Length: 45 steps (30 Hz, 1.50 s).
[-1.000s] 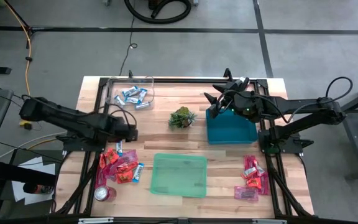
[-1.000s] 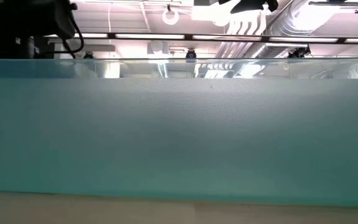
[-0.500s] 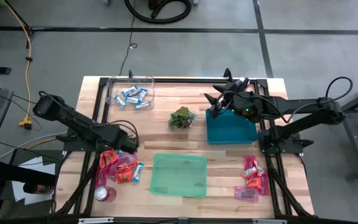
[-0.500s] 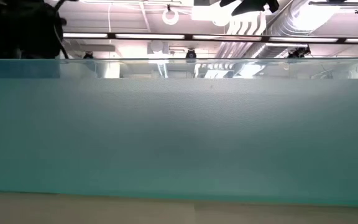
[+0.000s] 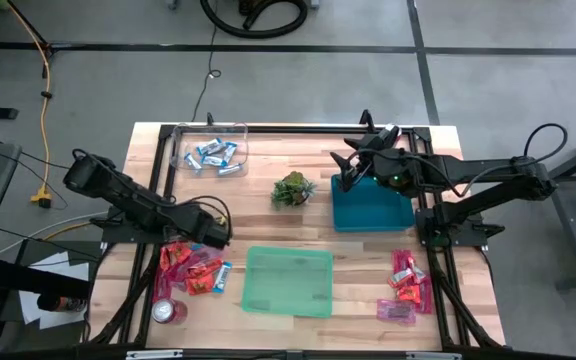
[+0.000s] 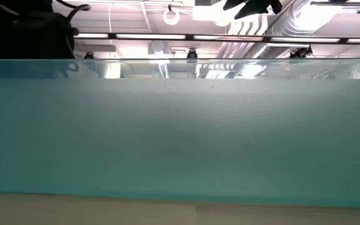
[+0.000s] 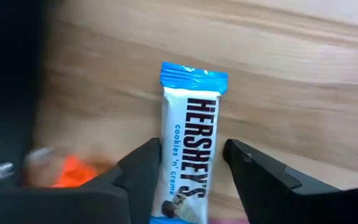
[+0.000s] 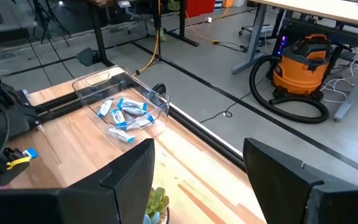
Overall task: Sort candy
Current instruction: Put the white chocolate bar into the transparent bin
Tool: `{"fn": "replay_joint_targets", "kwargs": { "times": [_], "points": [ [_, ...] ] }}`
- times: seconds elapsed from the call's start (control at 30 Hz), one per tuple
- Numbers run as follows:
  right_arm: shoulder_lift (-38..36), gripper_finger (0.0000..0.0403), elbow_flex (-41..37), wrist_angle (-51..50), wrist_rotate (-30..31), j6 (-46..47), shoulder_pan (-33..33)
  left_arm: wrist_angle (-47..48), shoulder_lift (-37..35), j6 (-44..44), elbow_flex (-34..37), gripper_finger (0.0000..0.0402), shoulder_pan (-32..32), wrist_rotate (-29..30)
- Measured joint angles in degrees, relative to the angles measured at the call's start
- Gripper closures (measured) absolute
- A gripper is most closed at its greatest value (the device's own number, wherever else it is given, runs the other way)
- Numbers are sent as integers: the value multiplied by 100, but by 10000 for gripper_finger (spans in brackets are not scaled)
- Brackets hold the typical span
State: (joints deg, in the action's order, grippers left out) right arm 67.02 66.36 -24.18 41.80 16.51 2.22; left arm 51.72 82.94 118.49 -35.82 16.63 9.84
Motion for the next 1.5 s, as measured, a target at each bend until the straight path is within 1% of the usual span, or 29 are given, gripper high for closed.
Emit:
{"fn": "replay_joint_targets", "kwargs": {
  "times": [0.1,0.2,0.23,0.27,0.3,0.37,0.43,0.53,0.63,0.77,0.87,0.93,0.97,1.1,1.23,1.37,1.43,1.5],
  "points": [
    [0,162,1,-39,0,-1,0,-629,-49,-400,-113,273,-106,393],
    [0,162,1,-42,0,0,0,-819,-50,-806,-81,340,-221,635],
    [0,162,1,-42,0,2,0,-1066,-57,-954,-92,365,-266,733],
    [-2,162,1,-42,2,12,0,-1300,-51,-1081,-100,382,-322,811],
    [-2,162,1,-43,1,13,0,-1440,-52,-1187,-99,391,-378,927],
    [-2,162,1,-41,2,13,0,-1542,-180,-1488,-76,392,-523,1126],
    [-2,162,1,-36,0,13,0,-1858,-390,-1899,-80,398,-685,1289],
    [-2,162,1,47,2,13,0,-2126,-964,-2718,-87,401,-928,1603],
    [-2,162,1,181,1,15,0,-2156,-1577,-3414,-89,402,-1259,1721],
    [-2,162,1,264,0,149,0,-2050,-2136,-4327,-91,401,-1744,1604],
    [-2,162,1,264,-27,303,0,-2100,-2268,-4826,-92,401,-2004,1179],
    [-2,162,1,262,-89,401,0,-2053,-2205,-4905,-80,400,-2067,906],
    [-1,162,1,262,-140,444,0,-2055,-2130,-4812,-50,397,-2066,818],
    [-2,162,1,257,-303,597,0,-2194,-1637,-4301,104,372,-1929,749],
    [-1,162,1,245,-328,619,2,-2553,-1084,-4417,115,324,-1922,751],
    [0,162,1,240,-326,557,0,-3299,-752,-4819,116,265,-1930,474],
    [-2,162,1,230,-324,528,1,-3523,-603,-4904,116,238,-1918,416],
    [-1,162,1,211,-323,527,1,-3526,-491,-4862,112,215,-1916,387]
  ]
}}
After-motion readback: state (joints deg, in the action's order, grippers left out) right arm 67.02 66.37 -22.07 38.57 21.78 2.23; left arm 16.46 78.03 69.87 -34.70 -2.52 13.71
